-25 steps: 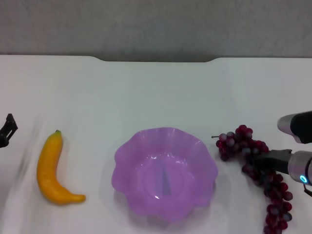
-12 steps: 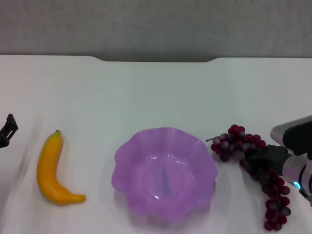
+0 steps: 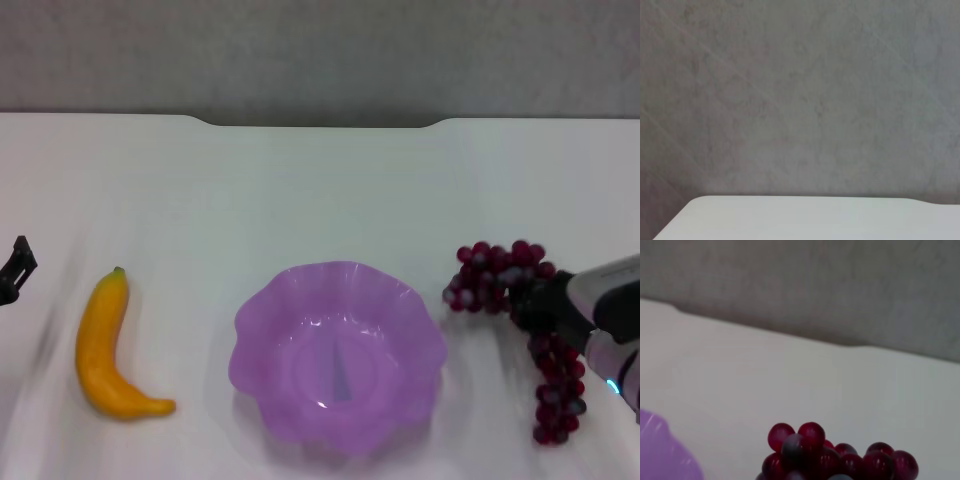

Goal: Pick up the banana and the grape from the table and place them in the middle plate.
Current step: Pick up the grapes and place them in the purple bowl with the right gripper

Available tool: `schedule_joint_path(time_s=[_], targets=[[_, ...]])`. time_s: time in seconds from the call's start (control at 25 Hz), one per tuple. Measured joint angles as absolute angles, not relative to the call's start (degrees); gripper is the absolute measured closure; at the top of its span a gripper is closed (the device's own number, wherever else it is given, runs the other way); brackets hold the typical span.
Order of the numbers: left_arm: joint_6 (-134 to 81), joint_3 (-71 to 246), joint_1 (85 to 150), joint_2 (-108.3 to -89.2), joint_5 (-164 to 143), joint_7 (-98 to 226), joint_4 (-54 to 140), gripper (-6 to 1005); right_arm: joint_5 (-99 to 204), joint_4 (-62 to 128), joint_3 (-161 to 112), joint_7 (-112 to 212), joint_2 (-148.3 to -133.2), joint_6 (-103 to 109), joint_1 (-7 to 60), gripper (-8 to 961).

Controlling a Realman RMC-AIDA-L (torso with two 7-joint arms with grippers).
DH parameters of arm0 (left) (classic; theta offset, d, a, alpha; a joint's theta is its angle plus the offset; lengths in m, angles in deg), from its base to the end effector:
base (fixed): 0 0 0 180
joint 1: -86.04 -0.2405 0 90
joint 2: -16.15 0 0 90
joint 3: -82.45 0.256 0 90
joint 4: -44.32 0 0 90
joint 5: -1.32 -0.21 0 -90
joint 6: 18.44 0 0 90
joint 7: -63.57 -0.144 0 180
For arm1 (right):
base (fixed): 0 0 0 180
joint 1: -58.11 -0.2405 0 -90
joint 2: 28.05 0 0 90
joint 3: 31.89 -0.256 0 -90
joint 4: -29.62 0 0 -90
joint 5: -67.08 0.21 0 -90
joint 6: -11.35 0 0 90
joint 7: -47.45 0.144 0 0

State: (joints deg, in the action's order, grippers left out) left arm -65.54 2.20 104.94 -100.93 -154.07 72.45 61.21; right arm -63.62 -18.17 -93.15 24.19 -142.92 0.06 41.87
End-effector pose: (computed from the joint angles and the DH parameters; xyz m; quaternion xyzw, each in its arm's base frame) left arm -0.3856 0.3287 0.0137 -0.6473 -0.3382 -0.2079 0.6507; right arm 0.3016 0.3474 -0.0625 -0.7994 0.3127 0.0927 0.5046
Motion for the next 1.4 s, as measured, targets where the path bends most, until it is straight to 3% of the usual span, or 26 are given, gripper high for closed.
schedule_joint_path(time_s=[0.48, 0.92, 1.4], targets=[[-65.55, 2.2, 104.87, -100.92, -154.07, 72.45, 60.95, 142, -68.61, -19.0, -85.36, 24.27, -142.76, -32.13, 48.05, 688], [-65.09, 2.74, 104.93, -100.99, -154.07, 72.45, 60.93, 145, -72.31, -35.09, -87.21, 24.32, -142.48, -16.25, 47.13, 696], [-63.72, 2.81, 105.86, -101.13, -154.4, 72.48, 61.23, 147, -74.25, -38.22, -82.2, 24.32, -142.71, -9.91, 43.39, 702]])
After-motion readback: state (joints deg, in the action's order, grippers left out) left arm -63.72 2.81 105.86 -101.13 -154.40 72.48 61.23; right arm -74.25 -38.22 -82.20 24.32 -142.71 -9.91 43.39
